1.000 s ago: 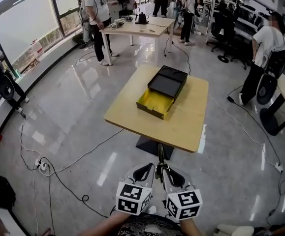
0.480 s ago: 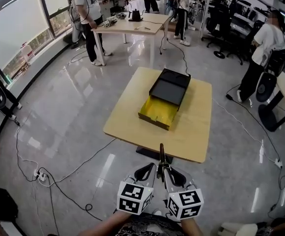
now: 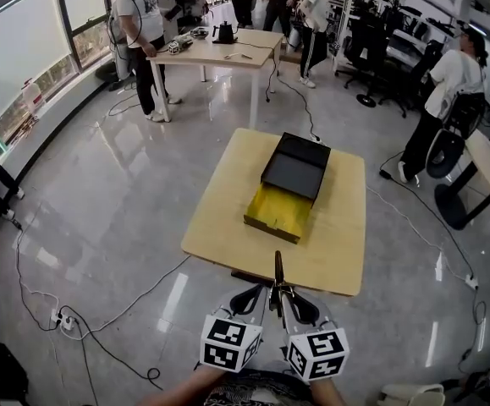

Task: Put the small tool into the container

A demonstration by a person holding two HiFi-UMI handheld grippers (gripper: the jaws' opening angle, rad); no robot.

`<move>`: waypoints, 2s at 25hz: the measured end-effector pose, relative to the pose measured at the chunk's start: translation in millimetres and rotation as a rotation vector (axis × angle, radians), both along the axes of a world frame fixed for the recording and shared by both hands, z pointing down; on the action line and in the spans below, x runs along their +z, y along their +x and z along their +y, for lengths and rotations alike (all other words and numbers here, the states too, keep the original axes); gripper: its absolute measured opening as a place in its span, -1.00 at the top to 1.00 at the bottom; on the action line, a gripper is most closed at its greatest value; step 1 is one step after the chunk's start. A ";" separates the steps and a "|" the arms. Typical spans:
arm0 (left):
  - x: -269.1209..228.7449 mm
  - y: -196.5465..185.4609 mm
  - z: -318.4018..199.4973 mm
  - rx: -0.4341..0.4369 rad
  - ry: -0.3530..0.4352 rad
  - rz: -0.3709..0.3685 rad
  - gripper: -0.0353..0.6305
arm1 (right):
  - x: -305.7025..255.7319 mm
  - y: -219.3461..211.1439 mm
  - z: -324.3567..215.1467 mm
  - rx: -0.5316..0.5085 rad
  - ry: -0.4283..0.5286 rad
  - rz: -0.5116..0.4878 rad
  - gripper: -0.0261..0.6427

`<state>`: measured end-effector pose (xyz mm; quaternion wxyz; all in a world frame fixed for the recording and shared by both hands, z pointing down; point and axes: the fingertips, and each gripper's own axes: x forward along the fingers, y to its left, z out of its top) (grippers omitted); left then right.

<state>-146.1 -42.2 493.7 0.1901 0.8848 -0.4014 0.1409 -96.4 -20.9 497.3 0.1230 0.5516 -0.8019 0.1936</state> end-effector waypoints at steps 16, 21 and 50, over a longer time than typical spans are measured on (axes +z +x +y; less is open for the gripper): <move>13.2 -18.1 -109.4 0.040 -0.016 -0.008 0.84 | 11.9 -15.0 -105.6 0.046 -0.011 -0.002 0.81; 10.4 3.9 -168.3 0.022 -0.015 -0.020 0.84 | 8.6 6.9 -167.2 0.021 -0.010 -0.008 0.81; 4.9 152.3 -408.7 -0.149 -0.015 -0.075 0.84 | 11.2 162.0 -418.3 -0.147 -0.044 -0.035 0.81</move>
